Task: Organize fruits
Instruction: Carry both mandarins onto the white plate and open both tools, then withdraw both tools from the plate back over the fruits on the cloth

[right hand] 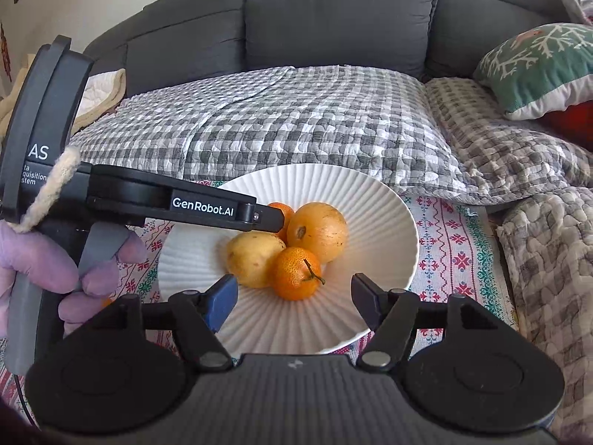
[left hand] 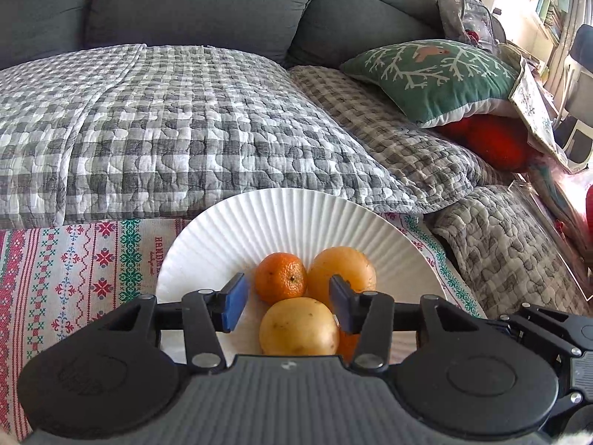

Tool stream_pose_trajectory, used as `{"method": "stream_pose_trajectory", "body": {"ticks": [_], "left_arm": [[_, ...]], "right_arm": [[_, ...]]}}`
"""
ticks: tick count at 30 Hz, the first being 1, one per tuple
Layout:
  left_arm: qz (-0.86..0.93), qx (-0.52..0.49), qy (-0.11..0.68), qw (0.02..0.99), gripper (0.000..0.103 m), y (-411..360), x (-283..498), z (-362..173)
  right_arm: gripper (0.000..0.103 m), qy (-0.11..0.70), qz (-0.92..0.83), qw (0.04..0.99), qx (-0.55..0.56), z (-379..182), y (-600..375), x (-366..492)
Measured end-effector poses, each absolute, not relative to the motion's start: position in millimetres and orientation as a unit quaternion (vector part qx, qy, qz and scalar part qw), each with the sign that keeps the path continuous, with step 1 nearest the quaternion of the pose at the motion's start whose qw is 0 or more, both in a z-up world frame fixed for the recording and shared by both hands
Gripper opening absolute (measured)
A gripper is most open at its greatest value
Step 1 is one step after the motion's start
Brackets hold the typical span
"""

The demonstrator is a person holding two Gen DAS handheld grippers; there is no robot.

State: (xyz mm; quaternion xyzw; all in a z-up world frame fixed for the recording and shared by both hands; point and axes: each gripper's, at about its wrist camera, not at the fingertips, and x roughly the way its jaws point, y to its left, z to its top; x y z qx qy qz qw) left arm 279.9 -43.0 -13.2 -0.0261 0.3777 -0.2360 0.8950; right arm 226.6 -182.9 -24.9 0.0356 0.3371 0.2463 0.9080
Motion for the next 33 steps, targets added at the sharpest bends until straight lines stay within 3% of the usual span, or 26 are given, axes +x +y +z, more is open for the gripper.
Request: {"method": "stream_pose_trajectory", "body": {"ticks": [5, 17, 33], "left_arm": [[-0.233, -0.018, 0.372, 0.899, 0.05, -37.6, 262.8, -1.6], [-0.201, -0.013, 0.364, 0.909, 0.074, -12.4, 213.7, 22.1], [-0.175, 0.002, 0.37, 0.912, 0.092, 11.1, 152.2, 26.6]], "right_arm": [[0.081, 0.333, 0.247, 0.909, 0.033, -12.2, -185.9, 213.1], [0.091, 0.339, 0.246, 0.908, 0.029, 9.5, -192.5, 178.1], [0.098, 0.35, 0.239, 0.905, 0.038, 18.0, -206.9, 131.2]]}}
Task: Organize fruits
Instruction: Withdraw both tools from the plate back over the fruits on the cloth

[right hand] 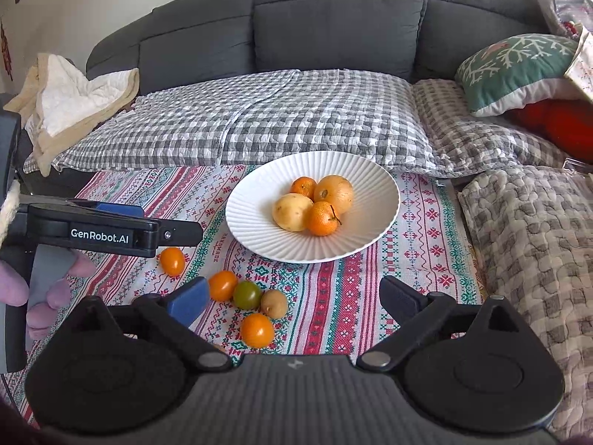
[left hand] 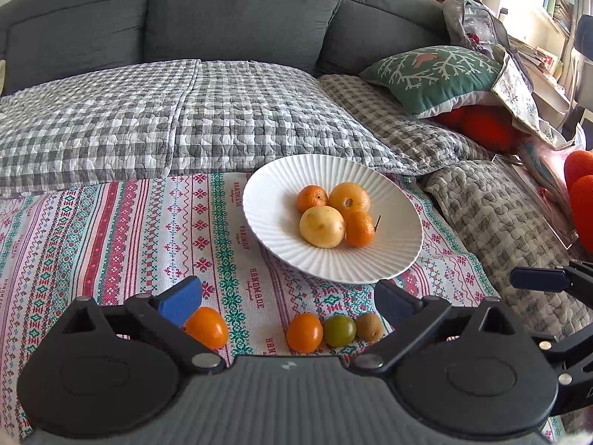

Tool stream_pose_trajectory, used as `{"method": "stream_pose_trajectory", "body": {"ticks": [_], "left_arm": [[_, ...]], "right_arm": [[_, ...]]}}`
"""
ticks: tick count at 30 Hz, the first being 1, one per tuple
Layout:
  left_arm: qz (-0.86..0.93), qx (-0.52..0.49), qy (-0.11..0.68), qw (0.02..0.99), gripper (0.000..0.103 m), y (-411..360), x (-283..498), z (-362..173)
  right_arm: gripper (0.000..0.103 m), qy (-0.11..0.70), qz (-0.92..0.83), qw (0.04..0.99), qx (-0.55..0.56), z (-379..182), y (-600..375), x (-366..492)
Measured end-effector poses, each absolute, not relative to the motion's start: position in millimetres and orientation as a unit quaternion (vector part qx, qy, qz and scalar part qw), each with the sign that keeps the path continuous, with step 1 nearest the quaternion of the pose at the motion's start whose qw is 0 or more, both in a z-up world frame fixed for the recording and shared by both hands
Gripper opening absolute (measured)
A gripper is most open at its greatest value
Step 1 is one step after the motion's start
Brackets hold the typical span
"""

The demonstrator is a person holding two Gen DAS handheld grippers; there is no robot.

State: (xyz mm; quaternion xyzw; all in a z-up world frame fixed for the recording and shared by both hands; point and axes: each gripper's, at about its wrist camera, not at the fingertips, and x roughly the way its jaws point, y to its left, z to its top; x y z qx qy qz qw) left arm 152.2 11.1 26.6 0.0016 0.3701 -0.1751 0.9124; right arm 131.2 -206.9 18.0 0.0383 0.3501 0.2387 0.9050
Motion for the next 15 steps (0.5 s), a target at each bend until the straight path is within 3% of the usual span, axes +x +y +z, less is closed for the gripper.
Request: {"method": "stream_pose_trajectory", "body": {"ticks": [15], "left_arm": [[-0.175, 0.034, 0.367, 0.913, 0.093, 25.5, 103.4, 13.5]], "right_arm": [[0.103, 0.348, 0.246, 0.903, 0.057, 11.6, -212.4, 101.7]]}}
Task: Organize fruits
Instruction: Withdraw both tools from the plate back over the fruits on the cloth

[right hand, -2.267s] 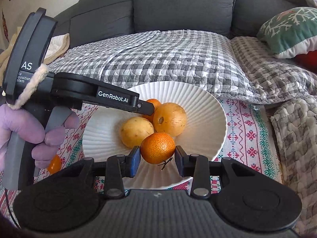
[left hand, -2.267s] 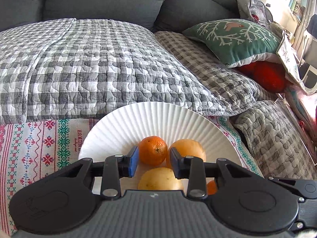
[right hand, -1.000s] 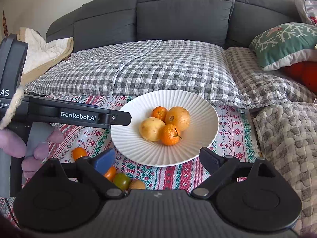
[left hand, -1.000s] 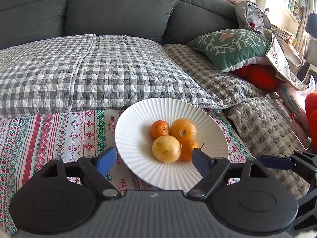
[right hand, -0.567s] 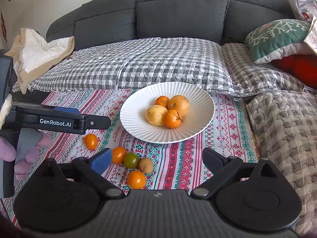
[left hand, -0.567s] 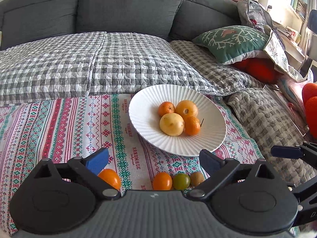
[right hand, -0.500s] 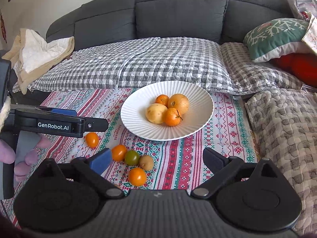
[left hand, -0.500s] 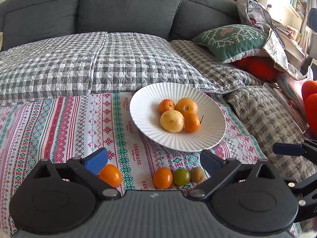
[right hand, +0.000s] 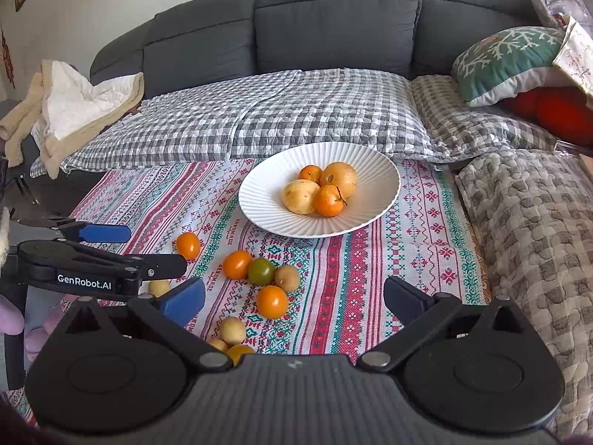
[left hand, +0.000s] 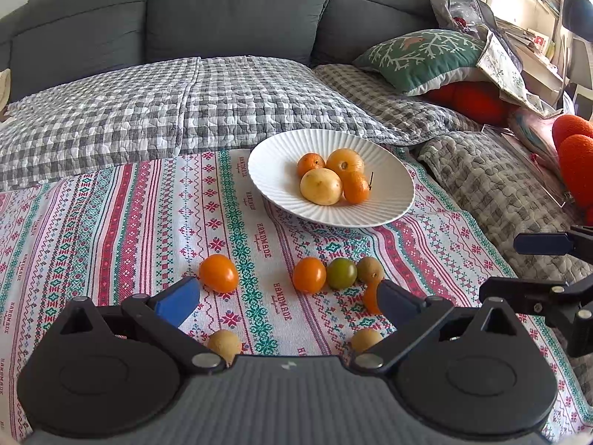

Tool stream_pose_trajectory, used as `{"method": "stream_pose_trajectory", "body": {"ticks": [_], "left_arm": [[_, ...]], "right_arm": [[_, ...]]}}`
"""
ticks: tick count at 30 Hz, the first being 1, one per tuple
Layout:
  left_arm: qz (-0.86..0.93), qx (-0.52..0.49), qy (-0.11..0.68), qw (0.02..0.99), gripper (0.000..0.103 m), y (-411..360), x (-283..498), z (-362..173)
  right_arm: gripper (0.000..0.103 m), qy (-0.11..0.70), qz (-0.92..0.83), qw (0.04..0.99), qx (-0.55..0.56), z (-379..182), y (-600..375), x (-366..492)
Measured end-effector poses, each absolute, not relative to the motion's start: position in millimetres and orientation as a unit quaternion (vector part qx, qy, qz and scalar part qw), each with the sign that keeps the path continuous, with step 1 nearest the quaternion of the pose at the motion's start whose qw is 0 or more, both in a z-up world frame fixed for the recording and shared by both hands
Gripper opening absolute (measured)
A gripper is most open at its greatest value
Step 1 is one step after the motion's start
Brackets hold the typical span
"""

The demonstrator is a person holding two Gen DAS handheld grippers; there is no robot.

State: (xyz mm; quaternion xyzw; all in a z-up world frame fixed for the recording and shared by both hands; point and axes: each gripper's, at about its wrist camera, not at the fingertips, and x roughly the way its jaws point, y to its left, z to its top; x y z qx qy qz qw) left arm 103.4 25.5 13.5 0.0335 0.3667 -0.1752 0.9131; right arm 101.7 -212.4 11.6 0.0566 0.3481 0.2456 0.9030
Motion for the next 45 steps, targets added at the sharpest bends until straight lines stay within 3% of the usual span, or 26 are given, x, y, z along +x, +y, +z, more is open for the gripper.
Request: {"method": "stream_pose_trajectory", "body": {"ticks": [20, 34, 38, 45], "left_arm": [[-0.228, 0.137, 0.357, 0.895, 0.093, 43.4, 63.8, -23.7], [-0.218, 0.122, 0.355, 0.901, 0.092, 70.5, 73.7, -44.0], [-0.208, 0.137, 0.357, 0.901, 0.083, 68.6, 78.1, -56.4], [-0.21, 0.119, 0.347, 0.906, 0.079, 69.2, 86.2, -60.6]], "right_arm": [[0.103, 0.321, 0.273, 0.907, 0.007, -2.2, -209.3, 75.4], [0.103, 0.337, 0.302, 0.89, -0.059, -32.4, -190.1, 62.7], [0.103, 0.35, 0.301, 0.884, -0.076, -43.8, -181.6, 64.3], [0.101, 0.376, 0.306, 0.868, -0.111, -63.9, -170.0, 67.9]]}}
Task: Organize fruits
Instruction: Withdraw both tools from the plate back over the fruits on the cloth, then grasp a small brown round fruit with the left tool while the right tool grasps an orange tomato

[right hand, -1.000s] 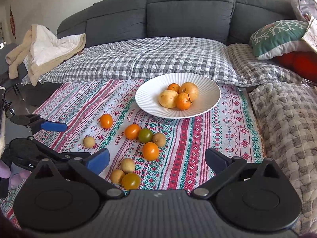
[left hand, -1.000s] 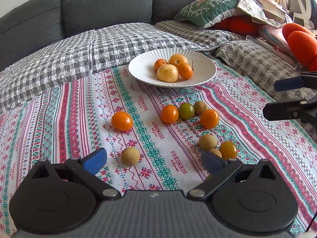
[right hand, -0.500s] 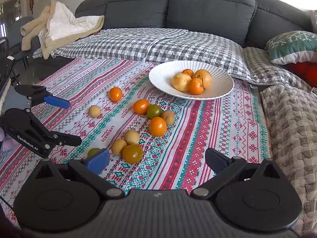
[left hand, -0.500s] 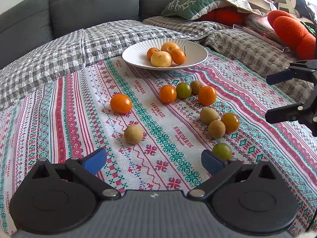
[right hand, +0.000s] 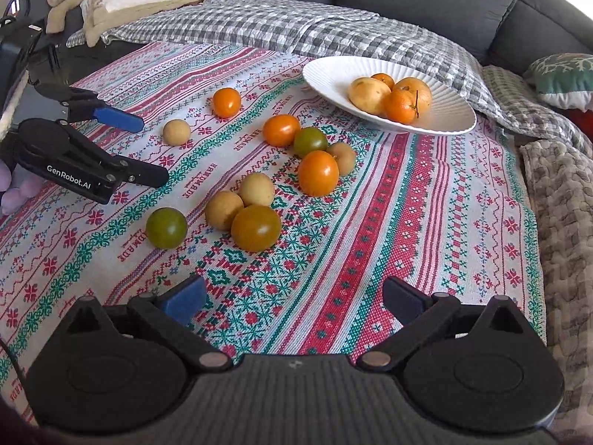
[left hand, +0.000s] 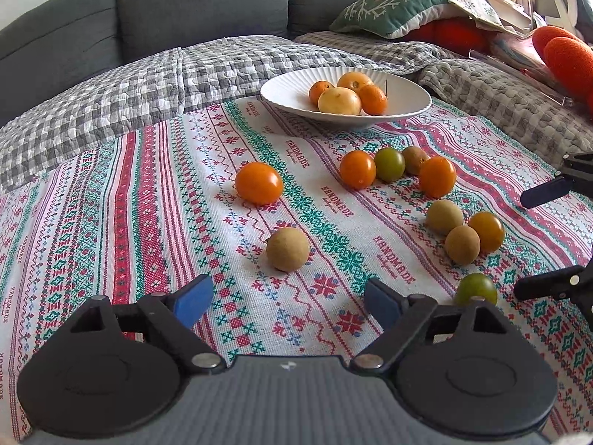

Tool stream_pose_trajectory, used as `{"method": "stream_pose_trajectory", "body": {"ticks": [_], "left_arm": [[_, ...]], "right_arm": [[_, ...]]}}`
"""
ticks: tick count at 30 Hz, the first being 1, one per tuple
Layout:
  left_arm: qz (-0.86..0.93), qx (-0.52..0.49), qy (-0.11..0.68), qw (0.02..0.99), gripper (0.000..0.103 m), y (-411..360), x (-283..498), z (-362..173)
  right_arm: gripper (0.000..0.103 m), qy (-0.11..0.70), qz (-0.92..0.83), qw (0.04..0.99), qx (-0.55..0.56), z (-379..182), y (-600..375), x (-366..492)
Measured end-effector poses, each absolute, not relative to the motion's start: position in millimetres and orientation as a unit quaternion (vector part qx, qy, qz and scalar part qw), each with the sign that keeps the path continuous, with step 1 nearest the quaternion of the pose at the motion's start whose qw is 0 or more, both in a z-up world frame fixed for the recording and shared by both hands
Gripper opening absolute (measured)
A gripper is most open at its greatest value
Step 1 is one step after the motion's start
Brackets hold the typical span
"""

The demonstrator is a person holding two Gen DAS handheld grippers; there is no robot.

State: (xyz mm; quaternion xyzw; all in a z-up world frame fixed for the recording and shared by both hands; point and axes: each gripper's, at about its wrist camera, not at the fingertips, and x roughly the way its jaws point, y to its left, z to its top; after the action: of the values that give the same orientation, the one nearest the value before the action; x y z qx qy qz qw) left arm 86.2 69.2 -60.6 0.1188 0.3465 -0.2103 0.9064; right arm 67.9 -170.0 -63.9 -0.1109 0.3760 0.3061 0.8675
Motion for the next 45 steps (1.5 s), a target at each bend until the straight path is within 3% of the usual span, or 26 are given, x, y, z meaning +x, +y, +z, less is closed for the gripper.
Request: {"method": "stream_pose_trajectory", "body": {"ticks": [4, 12, 22, 29, 45], "left_arm": [[-0.207, 0.115, 0.343, 0.909, 0.064, 66.2, 91.7, -58.1], [-0.202, 0.109, 0.344, 0.91, 0.037, 62.5, 97.8, -53.9], [-0.198, 0.111, 0.353, 0.908, 0.013, 58.2, 101.6, -53.2], [-0.194, 0.107, 0.359, 0.906, 0.012, 57.5, 102.4, -51.9], [-0.207, 0.094, 0.365, 0.903, 0.012, 56.3, 99.0, -42.4]], "right_arm": [[0.097, 0.383, 0.307, 0.866, -0.095, -64.5, -167.9, 74.0], [0.073, 0.373, 0.325, 0.863, -0.103, -56.9, -156.7, 76.0], [0.044, 0.363, 0.321, 0.868, -0.105, -52.8, -150.0, 81.9], [0.026, 0.364, 0.326, 0.866, -0.109, -53.0, -149.8, 81.4], [0.026, 0.382, 0.314, 0.865, -0.089, -47.0, -160.1, 82.5]]}}
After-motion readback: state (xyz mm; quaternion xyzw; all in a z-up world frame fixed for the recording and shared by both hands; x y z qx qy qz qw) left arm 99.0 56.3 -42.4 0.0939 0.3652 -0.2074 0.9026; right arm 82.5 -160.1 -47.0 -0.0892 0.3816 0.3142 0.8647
